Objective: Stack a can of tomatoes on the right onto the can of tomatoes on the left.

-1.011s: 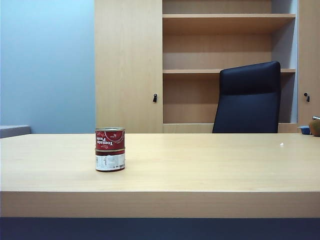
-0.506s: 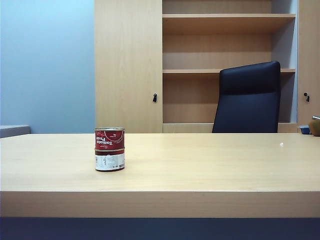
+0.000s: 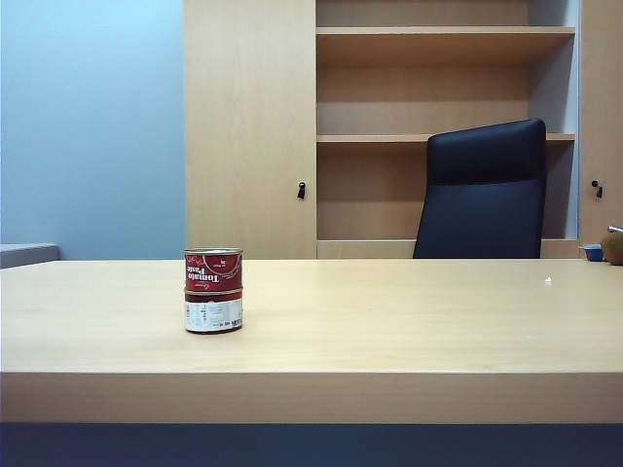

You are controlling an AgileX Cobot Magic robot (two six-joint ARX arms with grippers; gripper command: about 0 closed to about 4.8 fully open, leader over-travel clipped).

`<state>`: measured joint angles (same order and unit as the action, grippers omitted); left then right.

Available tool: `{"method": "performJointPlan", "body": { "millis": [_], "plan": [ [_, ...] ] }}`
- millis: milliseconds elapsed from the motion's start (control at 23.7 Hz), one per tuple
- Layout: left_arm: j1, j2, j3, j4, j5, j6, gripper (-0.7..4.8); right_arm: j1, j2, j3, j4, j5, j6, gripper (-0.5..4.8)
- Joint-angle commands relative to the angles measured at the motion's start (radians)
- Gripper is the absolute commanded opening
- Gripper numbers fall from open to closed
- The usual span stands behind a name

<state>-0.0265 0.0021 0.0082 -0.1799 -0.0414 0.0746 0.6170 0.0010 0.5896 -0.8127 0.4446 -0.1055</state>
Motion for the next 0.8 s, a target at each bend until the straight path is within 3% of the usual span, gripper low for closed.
{"method": "performJointPlan", "body": {
  "millis": [42, 169, 253, 379, 716, 801],
  "plan": [
    [-0.001, 0.001, 0.002, -0.006, 0.003, -0.003, -0.03, 0.001, -0.003, 0.005, 0.014, 0.002, 0.001, 0.31],
    [-0.001, 0.001, 0.002, -0.006, 0.003, -0.003, -0.03, -0.001, -0.003, 0.005, 0.013, 0.011, -0.004, 0.26],
    [-0.001, 0.001, 0.002, -0.006, 0.003, -0.003, -0.03, -0.039, -0.003, 0.005, 0.006, 0.148, -0.113, 0.22],
    [-0.001, 0.001, 0.002, -0.006, 0.003, -0.003, -0.03, -0.100, -0.003, 0.005, -0.001, 0.207, -0.112, 0.22],
    [-0.001, 0.001, 0.002, -0.006, 0.003, -0.003, -0.03, -0.214, -0.003, 0.005, 0.005, 0.217, -0.138, 0.22],
    [-0.001, 0.001, 0.002, -0.006, 0.003, -0.003, -0.03, -0.303, -0.003, -0.008, 0.153, 0.145, -0.139, 0.22]
  ]
}}
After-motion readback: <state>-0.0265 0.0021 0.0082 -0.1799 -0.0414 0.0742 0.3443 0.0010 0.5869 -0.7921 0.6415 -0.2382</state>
